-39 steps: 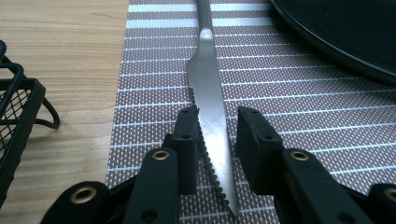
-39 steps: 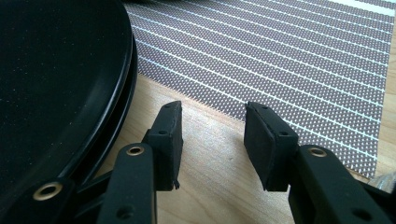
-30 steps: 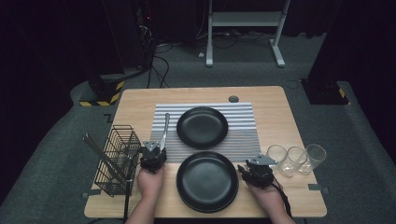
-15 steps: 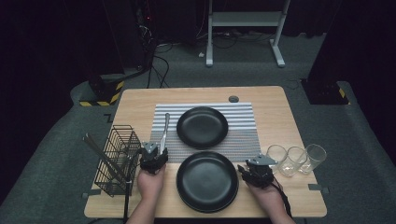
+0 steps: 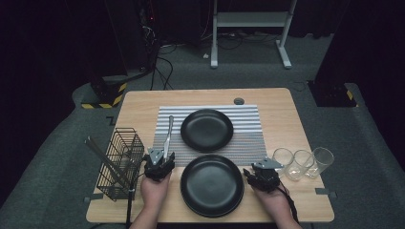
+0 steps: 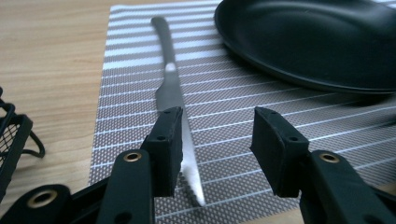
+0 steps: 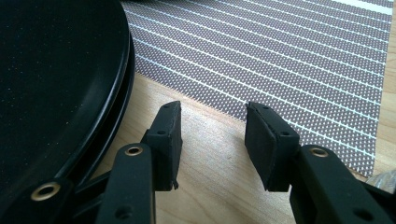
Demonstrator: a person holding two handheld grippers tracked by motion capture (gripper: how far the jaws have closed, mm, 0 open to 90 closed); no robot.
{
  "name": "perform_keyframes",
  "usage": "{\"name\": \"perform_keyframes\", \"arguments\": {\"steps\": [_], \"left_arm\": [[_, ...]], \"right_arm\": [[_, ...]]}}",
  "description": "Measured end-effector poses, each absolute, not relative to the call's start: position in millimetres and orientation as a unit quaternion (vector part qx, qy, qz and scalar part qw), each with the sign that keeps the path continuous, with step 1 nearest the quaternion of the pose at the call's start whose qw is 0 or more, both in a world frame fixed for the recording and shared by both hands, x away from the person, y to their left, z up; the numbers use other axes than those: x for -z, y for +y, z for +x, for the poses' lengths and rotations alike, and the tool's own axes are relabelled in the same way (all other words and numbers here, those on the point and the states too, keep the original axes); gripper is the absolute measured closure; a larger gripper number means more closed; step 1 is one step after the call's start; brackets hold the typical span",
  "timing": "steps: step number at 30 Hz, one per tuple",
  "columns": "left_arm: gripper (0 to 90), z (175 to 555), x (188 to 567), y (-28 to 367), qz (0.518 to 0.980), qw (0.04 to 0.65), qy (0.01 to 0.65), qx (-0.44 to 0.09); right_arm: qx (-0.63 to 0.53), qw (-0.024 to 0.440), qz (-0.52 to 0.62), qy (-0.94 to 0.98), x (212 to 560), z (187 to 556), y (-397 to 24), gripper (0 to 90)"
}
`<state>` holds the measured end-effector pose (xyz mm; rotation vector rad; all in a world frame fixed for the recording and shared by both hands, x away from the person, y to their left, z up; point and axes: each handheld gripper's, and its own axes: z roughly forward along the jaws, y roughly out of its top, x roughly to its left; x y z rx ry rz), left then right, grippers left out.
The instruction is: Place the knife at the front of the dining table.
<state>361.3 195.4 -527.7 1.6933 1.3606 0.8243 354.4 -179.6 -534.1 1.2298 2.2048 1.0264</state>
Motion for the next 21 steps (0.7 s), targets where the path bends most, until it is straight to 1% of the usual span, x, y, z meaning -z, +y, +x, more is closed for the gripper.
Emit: {"name": "perform_keyframes", "arguments": {"steps": [4,6,11,21], "left_arm": [[54.4,353,527,191,0.680,0.398,0.521,-0.329],[54.4,350,525,190,0.686,0.402,0.516,-0.319],[53.5,341,511,185,0.695,0.409,0.493,-0.327],[50.9,329,489,182,0.716,0.415,0.465,-0.314]], "right_arm": [[-0.366,0.208,0.443,0.791,534,355,-179,56.0],[-0.365,0.209,0.444,0.791,534,355,-179,55.9],[-0.364,0.209,0.444,0.792,534,355,-179,55.9],[-0.364,0.213,0.445,0.790,534,354,-179,55.6]]}}
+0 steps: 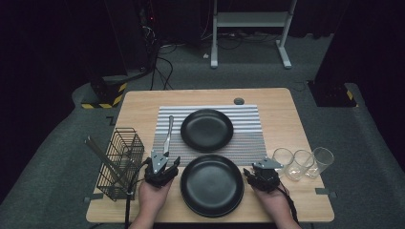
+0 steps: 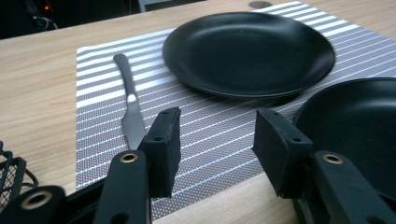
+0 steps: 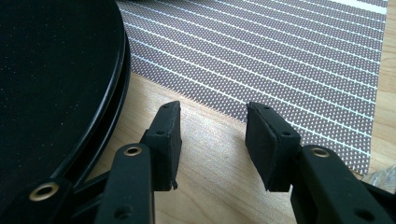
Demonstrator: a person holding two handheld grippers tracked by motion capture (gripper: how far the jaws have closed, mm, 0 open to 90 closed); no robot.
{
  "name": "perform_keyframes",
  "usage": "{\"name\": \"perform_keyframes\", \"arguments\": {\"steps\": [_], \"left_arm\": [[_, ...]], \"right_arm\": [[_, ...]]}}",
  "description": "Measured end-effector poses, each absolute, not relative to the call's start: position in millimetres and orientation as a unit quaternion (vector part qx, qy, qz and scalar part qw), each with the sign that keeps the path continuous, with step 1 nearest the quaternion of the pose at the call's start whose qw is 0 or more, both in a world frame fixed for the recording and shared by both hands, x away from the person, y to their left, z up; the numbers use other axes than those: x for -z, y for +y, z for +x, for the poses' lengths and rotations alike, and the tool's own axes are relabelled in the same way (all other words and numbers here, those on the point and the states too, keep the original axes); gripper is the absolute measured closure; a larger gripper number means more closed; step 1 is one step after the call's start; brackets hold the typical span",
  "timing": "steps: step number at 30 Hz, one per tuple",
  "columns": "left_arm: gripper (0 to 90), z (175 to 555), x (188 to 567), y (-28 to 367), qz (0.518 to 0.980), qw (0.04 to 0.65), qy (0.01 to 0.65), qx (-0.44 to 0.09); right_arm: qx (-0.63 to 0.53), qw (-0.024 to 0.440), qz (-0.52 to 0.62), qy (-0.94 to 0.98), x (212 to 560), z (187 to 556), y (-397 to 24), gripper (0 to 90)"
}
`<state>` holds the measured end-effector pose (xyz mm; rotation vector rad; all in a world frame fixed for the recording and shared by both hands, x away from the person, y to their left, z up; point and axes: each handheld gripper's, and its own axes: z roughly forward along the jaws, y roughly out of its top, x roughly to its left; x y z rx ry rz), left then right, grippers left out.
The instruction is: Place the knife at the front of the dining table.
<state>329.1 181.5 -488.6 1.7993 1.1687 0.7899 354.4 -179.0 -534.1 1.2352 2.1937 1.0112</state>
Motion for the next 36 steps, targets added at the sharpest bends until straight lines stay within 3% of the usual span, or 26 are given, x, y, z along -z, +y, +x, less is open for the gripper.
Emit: {"name": "perform_keyframes", "arguments": {"steps": [16,36], "left_arm": [[47.4,326,479,177,0.741,0.398,0.452,-0.295],[48.3,311,422,192,0.707,0.453,0.457,-0.295]], "right_arm": [[-0.359,0.216,0.448,0.790,534,354,-178,54.9],[-0.364,0.203,0.444,0.793,534,355,-179,53.7]]}}
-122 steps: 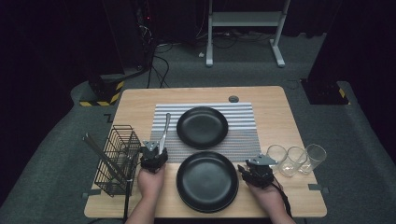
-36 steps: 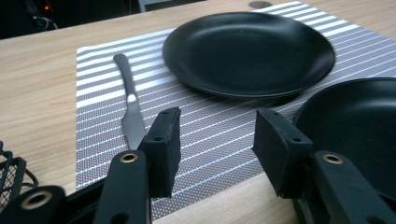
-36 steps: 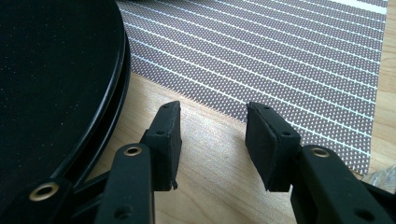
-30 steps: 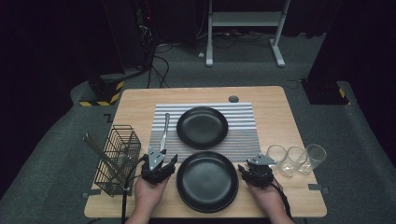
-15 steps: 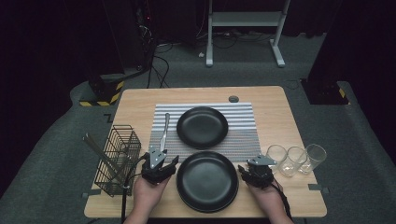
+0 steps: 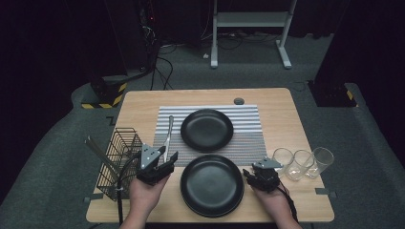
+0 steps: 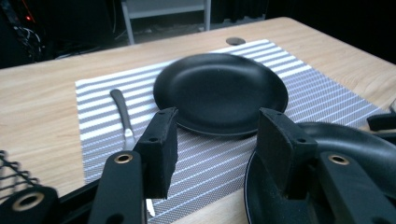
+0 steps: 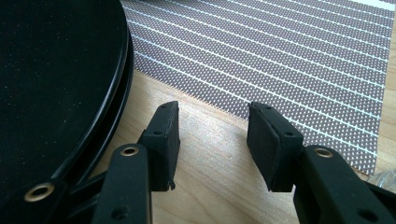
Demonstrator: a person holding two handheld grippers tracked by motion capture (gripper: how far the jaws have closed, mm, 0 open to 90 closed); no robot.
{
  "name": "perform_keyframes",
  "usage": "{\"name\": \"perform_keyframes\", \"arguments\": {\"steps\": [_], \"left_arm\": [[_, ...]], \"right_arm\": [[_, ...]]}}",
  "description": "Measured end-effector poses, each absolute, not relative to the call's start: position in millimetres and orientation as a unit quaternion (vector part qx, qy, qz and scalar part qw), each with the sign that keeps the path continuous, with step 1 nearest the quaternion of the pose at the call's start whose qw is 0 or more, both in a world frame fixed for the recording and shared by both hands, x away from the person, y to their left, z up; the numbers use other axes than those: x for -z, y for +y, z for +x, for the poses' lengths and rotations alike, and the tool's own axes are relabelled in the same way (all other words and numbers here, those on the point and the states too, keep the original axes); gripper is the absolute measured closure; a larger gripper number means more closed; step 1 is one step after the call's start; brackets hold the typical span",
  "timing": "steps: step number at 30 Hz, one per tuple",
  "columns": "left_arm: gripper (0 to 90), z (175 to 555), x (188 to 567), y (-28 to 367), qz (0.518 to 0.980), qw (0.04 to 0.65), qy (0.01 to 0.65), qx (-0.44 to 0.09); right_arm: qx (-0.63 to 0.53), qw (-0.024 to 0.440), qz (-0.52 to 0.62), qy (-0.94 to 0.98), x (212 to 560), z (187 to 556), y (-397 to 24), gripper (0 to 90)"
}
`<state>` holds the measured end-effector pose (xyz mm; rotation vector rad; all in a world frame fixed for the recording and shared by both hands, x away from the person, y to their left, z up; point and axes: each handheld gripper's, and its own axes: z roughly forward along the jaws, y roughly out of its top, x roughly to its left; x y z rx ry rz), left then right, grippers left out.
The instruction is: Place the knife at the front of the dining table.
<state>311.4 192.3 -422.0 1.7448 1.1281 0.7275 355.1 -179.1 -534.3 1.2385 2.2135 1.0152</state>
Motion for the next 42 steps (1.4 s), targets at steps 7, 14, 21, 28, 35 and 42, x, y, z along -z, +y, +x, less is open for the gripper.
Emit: {"name": "perform_keyframes", "arguments": {"steps": [7,14,21,28,35,42], "left_arm": [[50.7,304,406,205,0.699,0.463,0.458,-0.296],[50.8,302,400,210,0.698,0.462,0.458,-0.300],[50.8,303,398,210,0.700,0.463,0.458,-0.294],[51.2,306,394,214,0.691,0.474,0.464,-0.289],[54.8,307,392,221,0.684,0.478,0.467,-0.291],[58.2,303,387,226,0.680,0.482,0.463,-0.302]], "right_arm": [[-0.364,0.203,0.443,0.794,534,355,-179,53.5],[-0.363,0.204,0.443,0.794,534,355,-179,53.6],[-0.363,0.205,0.446,0.792,534,355,-179,53.6],[-0.364,0.203,0.447,0.792,534,355,-180,53.5],[-0.365,0.202,0.446,0.792,534,355,-180,53.7],[-0.363,0.204,0.445,0.793,534,355,-179,53.7]]}}
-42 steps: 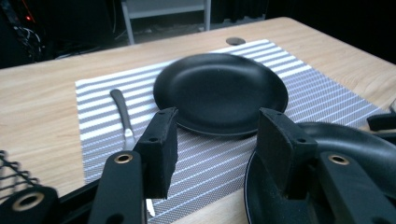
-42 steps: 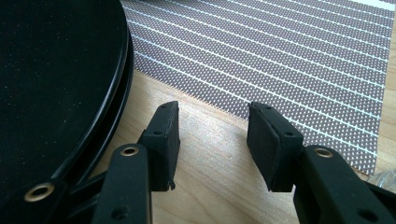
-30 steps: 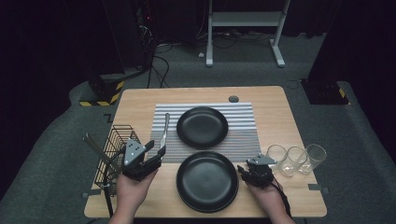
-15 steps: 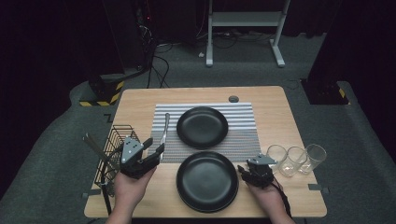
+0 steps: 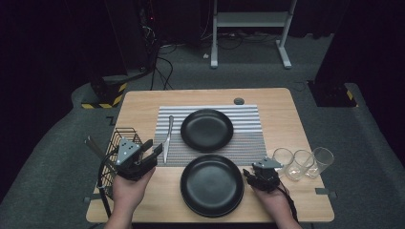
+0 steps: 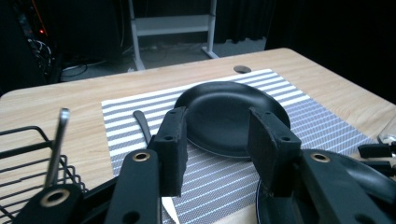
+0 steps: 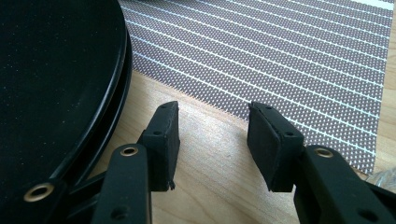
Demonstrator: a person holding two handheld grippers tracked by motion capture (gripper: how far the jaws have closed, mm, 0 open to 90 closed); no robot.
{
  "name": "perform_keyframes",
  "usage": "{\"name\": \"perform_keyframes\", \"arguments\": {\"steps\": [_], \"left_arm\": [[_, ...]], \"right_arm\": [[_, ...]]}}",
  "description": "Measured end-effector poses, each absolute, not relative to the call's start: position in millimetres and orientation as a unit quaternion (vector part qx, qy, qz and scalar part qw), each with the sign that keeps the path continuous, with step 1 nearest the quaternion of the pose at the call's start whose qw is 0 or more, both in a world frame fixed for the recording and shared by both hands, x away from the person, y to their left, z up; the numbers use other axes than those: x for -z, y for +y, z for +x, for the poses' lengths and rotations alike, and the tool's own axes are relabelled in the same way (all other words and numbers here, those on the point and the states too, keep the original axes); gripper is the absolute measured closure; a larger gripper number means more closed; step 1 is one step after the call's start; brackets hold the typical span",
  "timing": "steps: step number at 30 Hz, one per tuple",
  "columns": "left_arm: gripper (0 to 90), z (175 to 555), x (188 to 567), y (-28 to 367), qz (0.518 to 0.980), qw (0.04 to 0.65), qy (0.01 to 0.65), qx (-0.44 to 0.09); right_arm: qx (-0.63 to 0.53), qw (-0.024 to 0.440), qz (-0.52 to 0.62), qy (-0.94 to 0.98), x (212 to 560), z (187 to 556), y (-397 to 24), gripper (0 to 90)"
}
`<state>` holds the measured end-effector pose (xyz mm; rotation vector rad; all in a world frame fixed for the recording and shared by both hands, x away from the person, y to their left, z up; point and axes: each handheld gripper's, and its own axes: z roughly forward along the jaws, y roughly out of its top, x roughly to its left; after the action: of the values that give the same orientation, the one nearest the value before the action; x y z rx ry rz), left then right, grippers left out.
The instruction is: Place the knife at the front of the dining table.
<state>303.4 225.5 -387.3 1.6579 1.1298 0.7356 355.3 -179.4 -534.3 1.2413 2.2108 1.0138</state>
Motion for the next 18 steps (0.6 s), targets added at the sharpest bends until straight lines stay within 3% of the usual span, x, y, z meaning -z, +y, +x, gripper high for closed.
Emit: {"name": "perform_keyframes", "arguments": {"steps": [18], "left_arm": [[56.9,300,370,257,0.656,0.478,0.483,-0.328]], "right_arm": [[-0.364,0.203,0.445,0.792,534,356,-179,53.7]]}}
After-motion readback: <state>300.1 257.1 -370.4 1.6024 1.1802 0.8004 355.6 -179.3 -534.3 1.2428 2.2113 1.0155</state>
